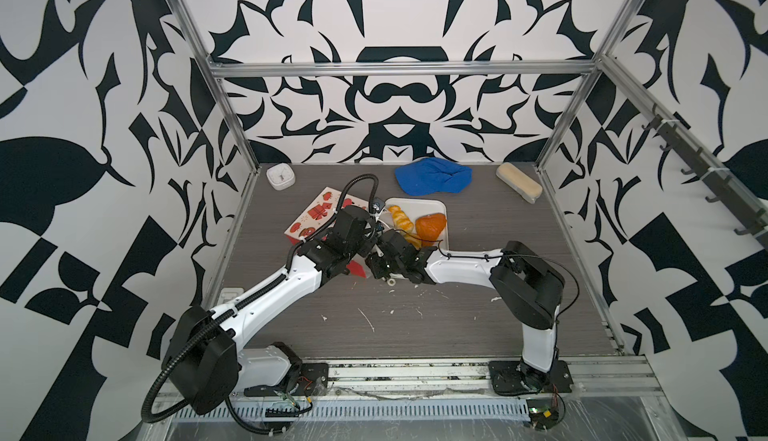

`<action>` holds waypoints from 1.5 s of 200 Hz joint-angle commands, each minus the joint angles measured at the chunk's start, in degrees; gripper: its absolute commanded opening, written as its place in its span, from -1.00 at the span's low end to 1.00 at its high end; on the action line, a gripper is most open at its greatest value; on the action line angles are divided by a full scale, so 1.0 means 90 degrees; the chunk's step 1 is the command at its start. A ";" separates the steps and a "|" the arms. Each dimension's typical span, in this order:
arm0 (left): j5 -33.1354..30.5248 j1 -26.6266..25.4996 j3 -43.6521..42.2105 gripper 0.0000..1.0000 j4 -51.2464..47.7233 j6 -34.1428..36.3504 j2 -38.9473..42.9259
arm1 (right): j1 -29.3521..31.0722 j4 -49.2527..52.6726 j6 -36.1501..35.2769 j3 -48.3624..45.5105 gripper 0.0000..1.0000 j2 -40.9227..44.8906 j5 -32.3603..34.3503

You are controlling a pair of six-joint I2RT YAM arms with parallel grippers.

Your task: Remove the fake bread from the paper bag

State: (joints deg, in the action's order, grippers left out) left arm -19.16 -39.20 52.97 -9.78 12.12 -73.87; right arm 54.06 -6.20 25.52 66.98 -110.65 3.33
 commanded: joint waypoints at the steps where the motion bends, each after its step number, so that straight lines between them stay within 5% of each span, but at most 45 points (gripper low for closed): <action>1: 0.0311 -0.0087 0.0106 -0.71 0.0465 0.0013 0.0003 | 0.0400 -0.0522 0.0125 0.0149 -0.22 0.0198 0.0601; 104: -0.0059 -0.0078 -0.0261 0.16 -0.1361 -0.0541 0.1363 | 0.0399 0.0042 0.0236 0.0639 -0.23 0.0100 -0.0632; 150: 0.0345 -0.0078 -0.0079 0.28 -0.1976 -0.0849 0.1389 | 0.0399 -0.0007 0.0290 0.0674 -0.24 0.0019 -0.0618; 180: 0.0363 -0.0077 0.0047 0.14 -0.2158 -0.1038 0.1303 | 0.0397 0.0101 0.0272 0.0746 -0.25 -0.0005 -0.0885; 258: 0.0391 -0.0078 -0.0102 -0.81 -0.1732 -0.1054 0.0944 | -0.0111 0.1211 0.0594 0.1034 -0.24 0.0080 -0.2453; 300: 0.0346 -0.0077 -0.0153 -1.00 -0.1838 -0.1045 0.0996 | -0.0545 0.1163 0.0983 0.0964 -0.24 0.0018 -0.3652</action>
State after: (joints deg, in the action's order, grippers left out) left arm -17.65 -39.57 52.03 -25.89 2.90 -65.28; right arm 50.68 6.02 32.53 74.24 -111.15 -21.76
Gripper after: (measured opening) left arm 0.047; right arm 0.379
